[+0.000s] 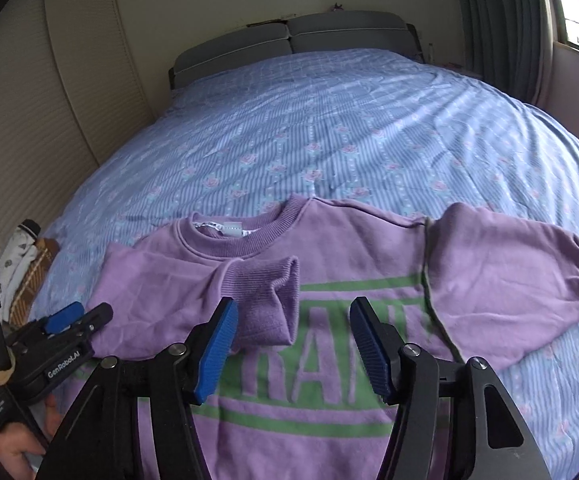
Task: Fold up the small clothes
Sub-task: 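Fold the gripped sleeve across the sweatshirt front with the left tool, then grasp the other sleeve cuff with the right tool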
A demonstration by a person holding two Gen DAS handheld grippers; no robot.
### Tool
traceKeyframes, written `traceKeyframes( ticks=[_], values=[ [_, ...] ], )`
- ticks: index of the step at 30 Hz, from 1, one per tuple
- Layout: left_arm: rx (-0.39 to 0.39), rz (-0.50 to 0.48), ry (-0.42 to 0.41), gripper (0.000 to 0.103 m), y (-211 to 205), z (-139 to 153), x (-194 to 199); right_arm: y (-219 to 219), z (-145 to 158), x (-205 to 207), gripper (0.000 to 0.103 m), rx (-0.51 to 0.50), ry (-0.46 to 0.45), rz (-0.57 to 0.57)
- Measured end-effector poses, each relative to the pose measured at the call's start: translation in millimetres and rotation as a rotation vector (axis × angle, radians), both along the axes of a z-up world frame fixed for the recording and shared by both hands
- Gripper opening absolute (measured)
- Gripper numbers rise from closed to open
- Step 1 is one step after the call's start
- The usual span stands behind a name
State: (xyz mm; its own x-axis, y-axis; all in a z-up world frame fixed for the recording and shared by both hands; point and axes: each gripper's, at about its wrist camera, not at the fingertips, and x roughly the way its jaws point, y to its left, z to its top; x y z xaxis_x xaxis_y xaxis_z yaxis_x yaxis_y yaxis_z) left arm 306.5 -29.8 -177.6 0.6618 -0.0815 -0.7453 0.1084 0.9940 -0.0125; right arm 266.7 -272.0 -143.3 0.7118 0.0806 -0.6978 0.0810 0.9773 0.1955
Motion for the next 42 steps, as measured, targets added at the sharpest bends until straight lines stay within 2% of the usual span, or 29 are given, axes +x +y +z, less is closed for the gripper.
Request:
traceKeyframes(
  ticks=[4, 7, 8, 9, 10, 13, 20, 23, 25, 27, 28, 34, 37, 42],
  values=[
    [-0.015, 0.002, 0.012, 0.053, 0, -8, 3, 2, -14, 20, 0.051, 0.018, 0.042, 0.044],
    [-0.020, 0.003, 0.014, 0.054, 2, -13, 5, 2, -25, 28, 0.039, 0.038, 0.081, 0.066],
    [-0.023, 0.003, 0.017, 0.054, 2, -14, 5, 1, -29, 29, 0.030, 0.046, 0.097, 0.070],
    [-0.025, 0.003, 0.018, 0.054, 3, -15, 5, 2, -33, 30, 0.016, 0.052, 0.113, 0.078],
    [-0.025, 0.002, 0.019, 0.054, 3, -16, 5, 1, -36, 29, 0.012, 0.051, 0.124, 0.081],
    [-0.025, 0.002, 0.021, 0.054, 4, -17, 5, 0, -40, 22, 0.007, 0.025, 0.120, 0.077],
    [-0.005, 0.008, 0.024, 0.054, 6, -23, 4, -2, -56, 25, 0.006, 0.007, 0.177, 0.045],
    [0.005, 0.009, 0.023, 0.054, 5, -21, 3, 5, -50, 23, 0.008, -0.043, 0.167, 0.048],
    [-0.002, 0.013, 0.023, 0.054, 6, -15, 0, 6, -41, 16, 0.020, -0.063, 0.151, 0.037],
    [-0.008, 0.013, 0.010, 0.054, 5, -5, -6, 4, -28, 4, 0.051, -0.078, 0.109, 0.025],
    [-0.005, 0.011, 0.002, 0.056, 3, 1, -10, 2, -22, -3, 0.056, -0.085, 0.086, 0.017],
    [-0.008, -0.034, -0.041, 0.065, -29, 36, -35, -31, 9, -48, 0.059, -0.059, 0.035, -0.068],
    [-0.020, -0.080, -0.053, 0.066, -59, 47, -48, -67, 18, -74, 0.059, -0.021, 0.025, -0.155],
    [-0.048, -0.156, -0.062, 0.071, -127, 59, -61, -151, 25, -112, 0.059, 0.044, 0.012, -0.330]
  ],
)
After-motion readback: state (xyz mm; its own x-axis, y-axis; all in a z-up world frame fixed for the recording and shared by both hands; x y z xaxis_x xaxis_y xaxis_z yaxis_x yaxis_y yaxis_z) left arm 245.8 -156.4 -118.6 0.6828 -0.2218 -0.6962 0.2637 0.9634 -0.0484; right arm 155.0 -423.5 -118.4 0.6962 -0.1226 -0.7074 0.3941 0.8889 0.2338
